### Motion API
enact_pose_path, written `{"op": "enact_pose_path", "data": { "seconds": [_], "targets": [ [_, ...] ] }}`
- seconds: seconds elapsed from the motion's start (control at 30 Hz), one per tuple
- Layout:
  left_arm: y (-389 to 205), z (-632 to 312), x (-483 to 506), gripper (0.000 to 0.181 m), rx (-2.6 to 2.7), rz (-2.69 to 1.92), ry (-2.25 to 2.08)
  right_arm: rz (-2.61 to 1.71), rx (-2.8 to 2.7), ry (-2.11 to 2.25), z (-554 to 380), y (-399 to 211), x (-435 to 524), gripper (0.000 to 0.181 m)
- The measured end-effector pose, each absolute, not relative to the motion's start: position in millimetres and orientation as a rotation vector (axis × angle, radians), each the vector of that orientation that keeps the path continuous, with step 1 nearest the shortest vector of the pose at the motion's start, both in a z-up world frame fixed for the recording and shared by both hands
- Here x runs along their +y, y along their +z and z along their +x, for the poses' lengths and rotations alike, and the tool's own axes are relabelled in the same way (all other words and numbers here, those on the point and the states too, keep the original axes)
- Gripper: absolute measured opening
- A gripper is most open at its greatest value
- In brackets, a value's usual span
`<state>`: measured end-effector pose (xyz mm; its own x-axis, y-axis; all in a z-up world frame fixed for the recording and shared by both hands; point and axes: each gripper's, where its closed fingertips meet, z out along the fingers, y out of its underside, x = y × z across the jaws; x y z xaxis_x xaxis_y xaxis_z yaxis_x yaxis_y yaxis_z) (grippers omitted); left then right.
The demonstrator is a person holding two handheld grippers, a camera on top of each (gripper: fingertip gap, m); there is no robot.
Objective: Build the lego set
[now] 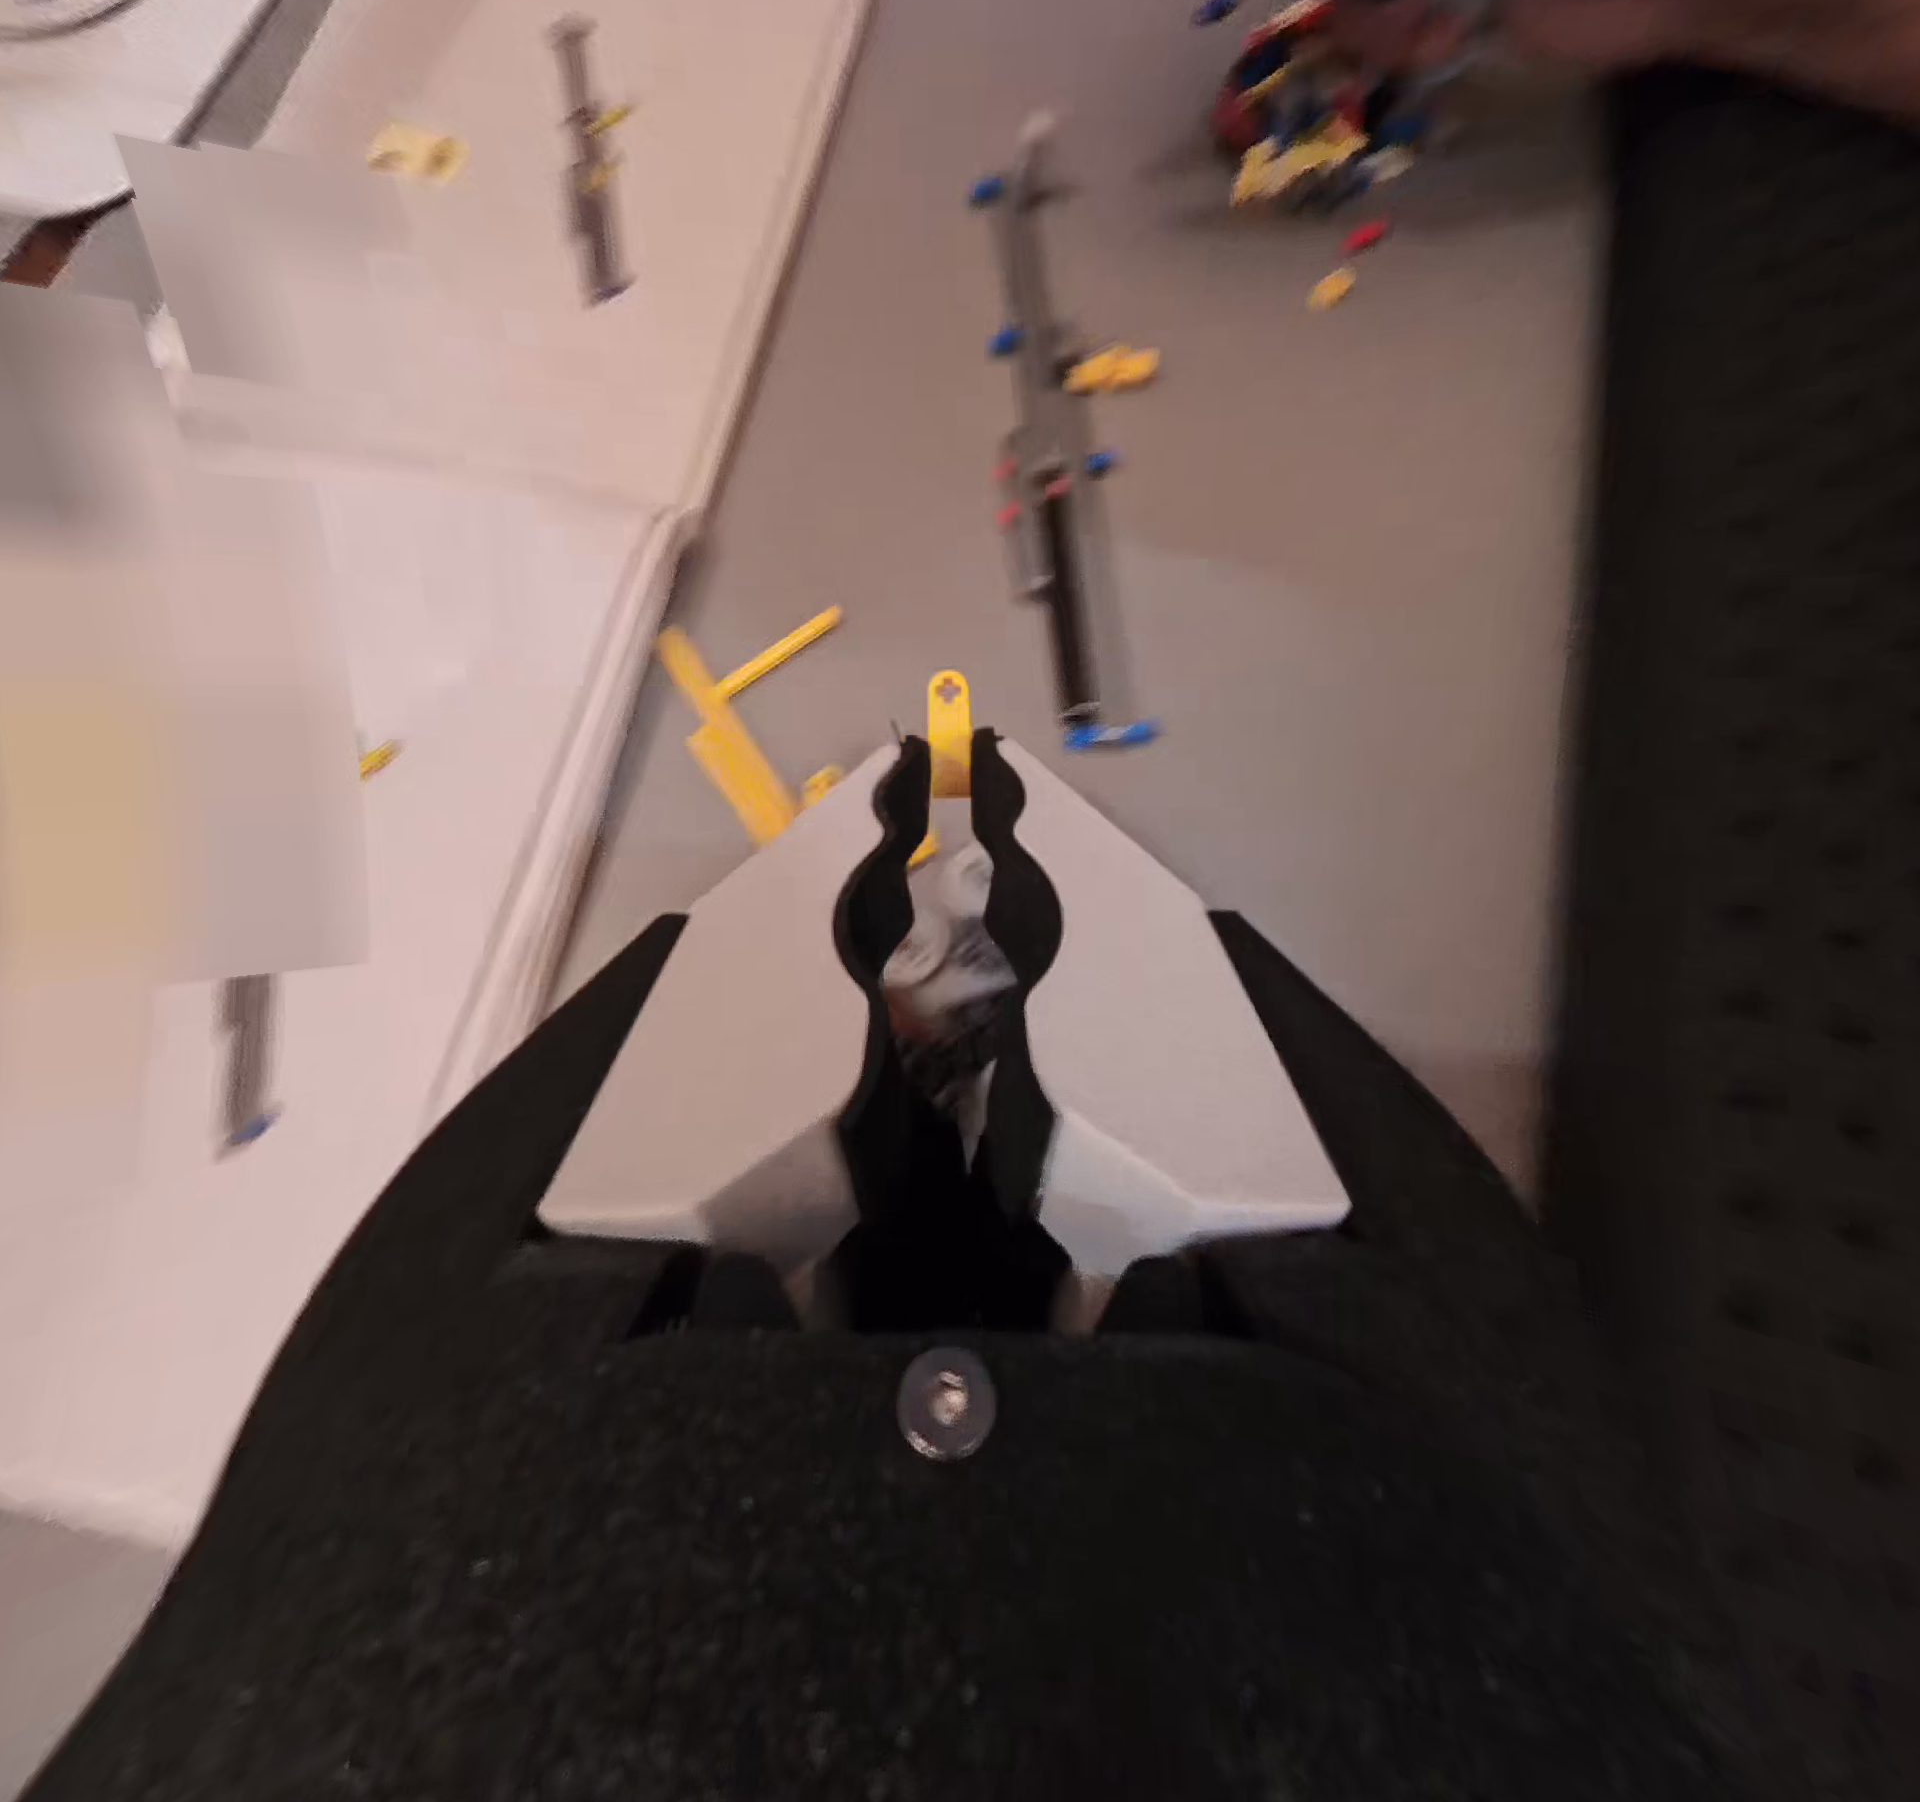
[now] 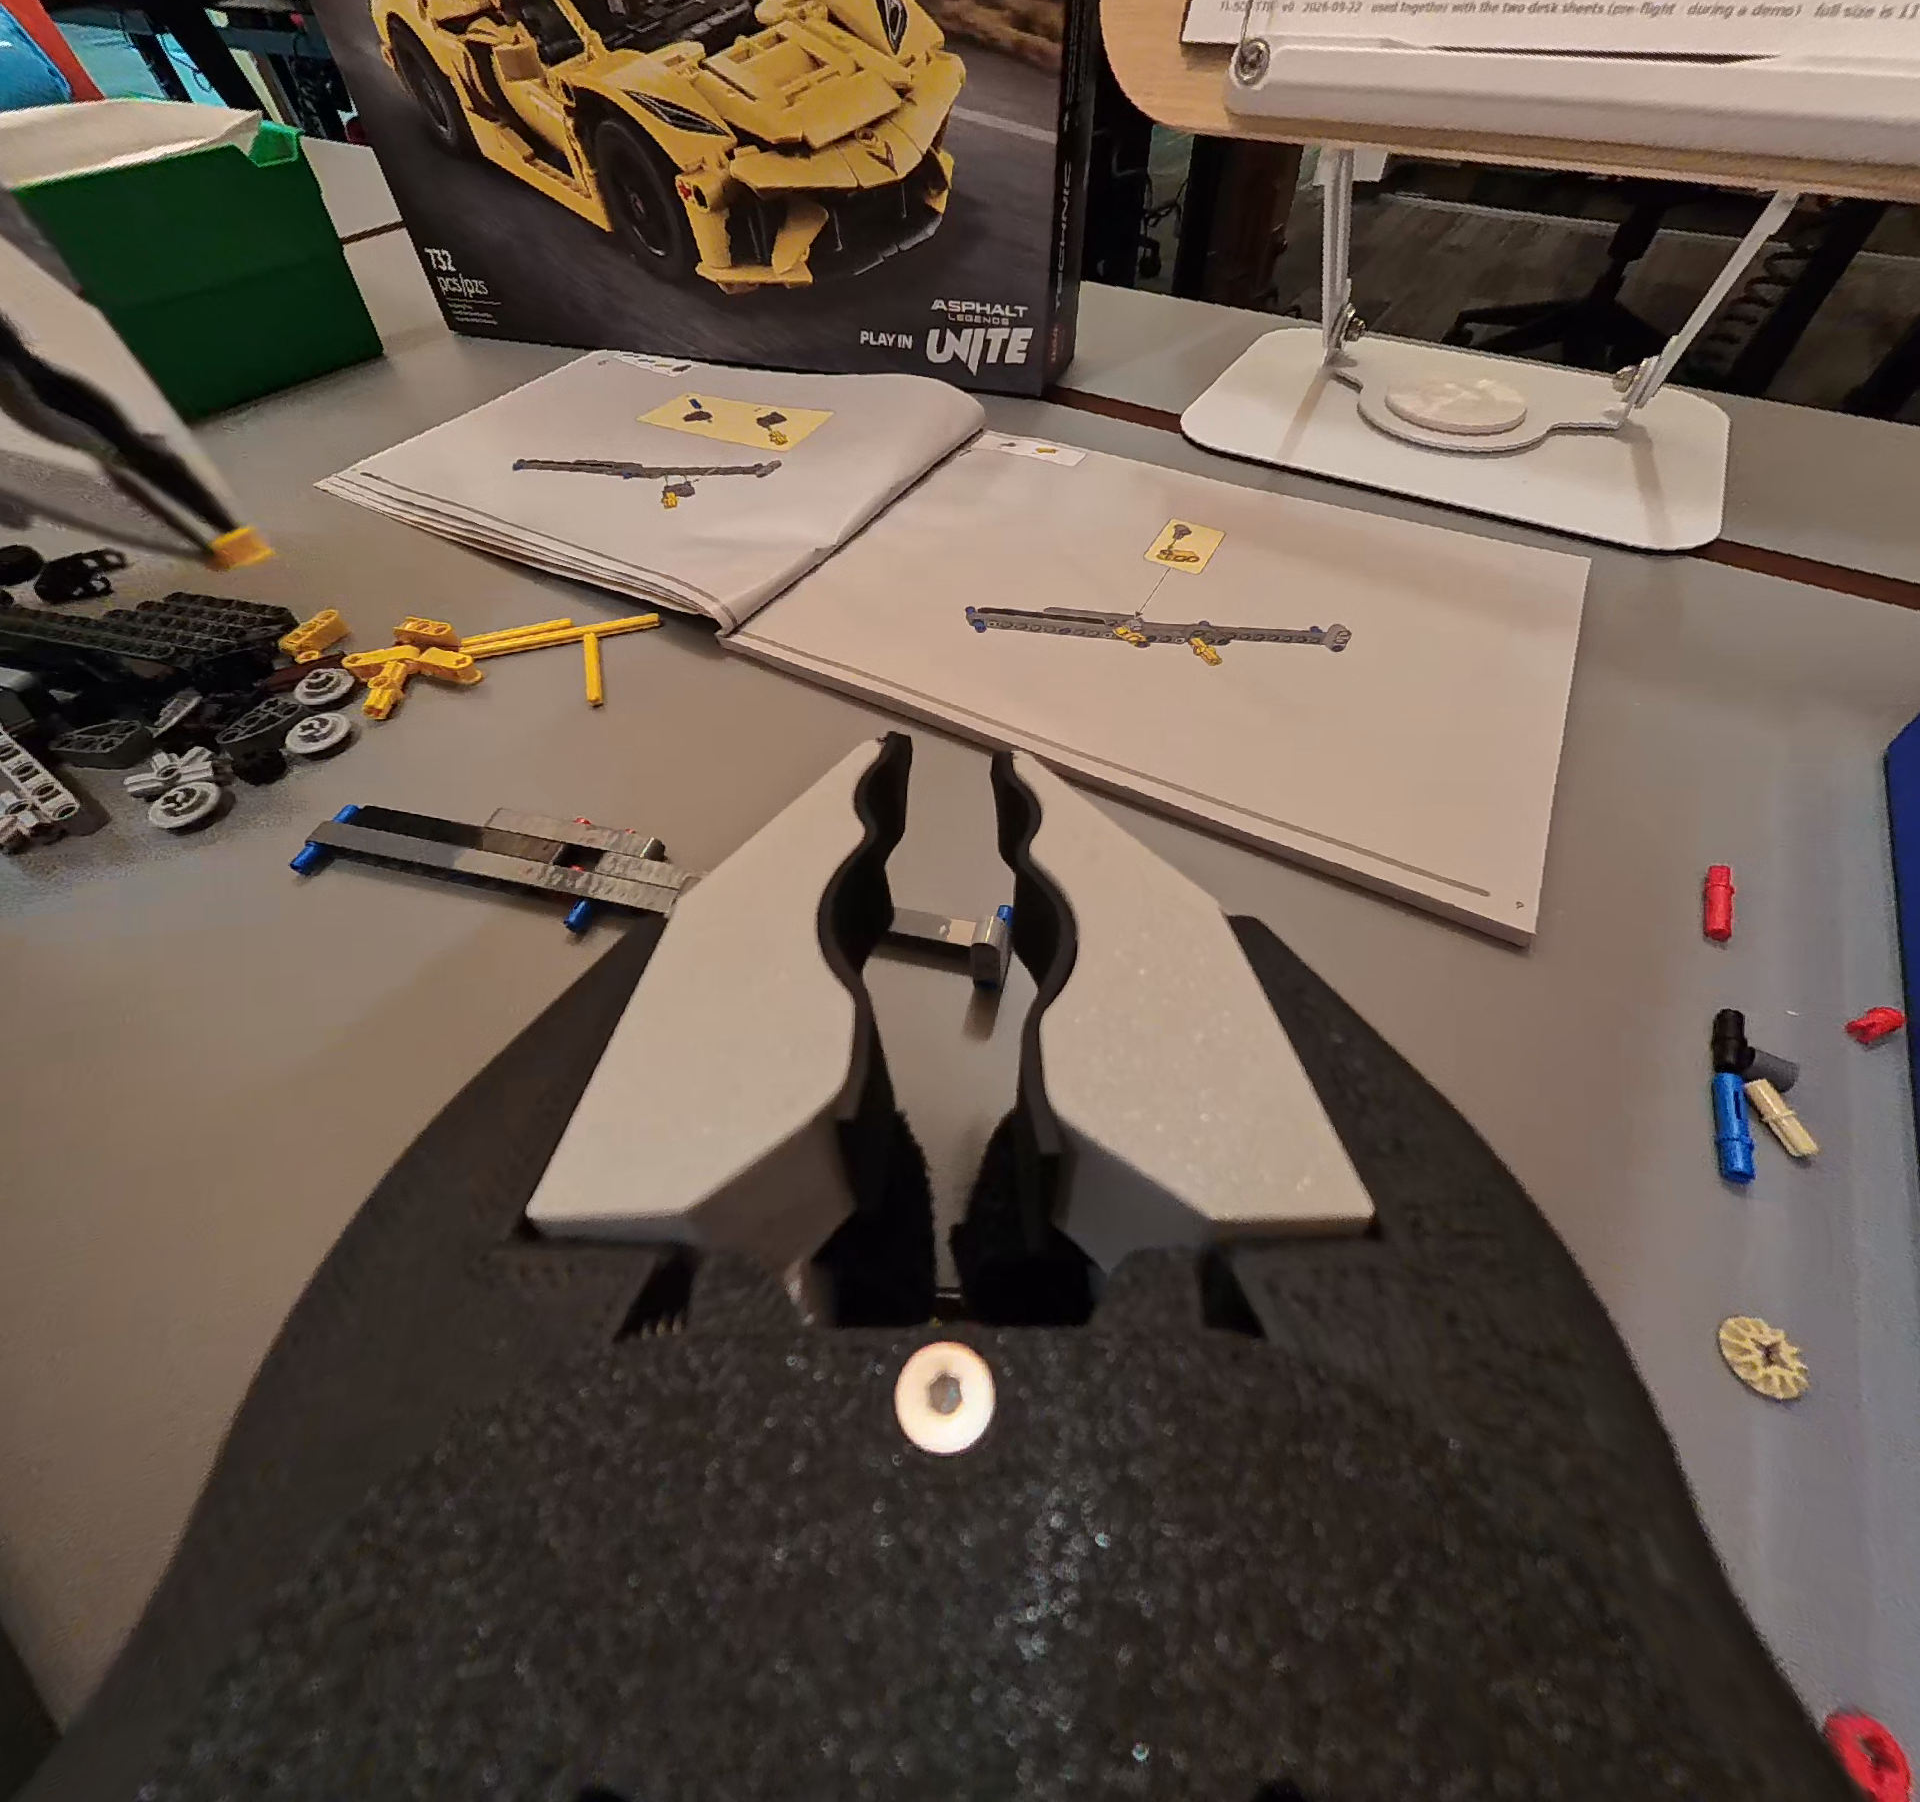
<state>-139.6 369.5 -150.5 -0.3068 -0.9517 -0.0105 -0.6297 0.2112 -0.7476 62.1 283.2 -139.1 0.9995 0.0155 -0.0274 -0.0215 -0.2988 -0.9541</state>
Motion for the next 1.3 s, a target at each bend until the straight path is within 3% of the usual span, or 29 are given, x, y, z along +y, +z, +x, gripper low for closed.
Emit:
{"op": "enact_pose_path", "data": {
  "seconds": [0.3,0.9,1.03,1.17,1.3],
  "targets": [
    [-188,-105,266,0.006,2.260,-1.445,-0.965,-1.876,0.002,-0.006,64,-140,280,0.016],
    [-211,-99,253,0.006,2.307,-1.379,-0.779,-1.841,0.375,0.030,114,-118,208,0.021],
    [-215,-100,253,0.010,2.309,-1.384,-0.775,-2.021,0.209,0.109,78,-141,177,0.022],
    [-206,-98,253,0.027,2.256,-1.397,-0.844,-2.184,-0.014,0.131,43,-174,158,0.021],
    [-177,-87,257,0.027,2.083,-1.381,-0.993,-2.280,-0.222,-0.044,33,-190,165,0.020]
  ]
}}
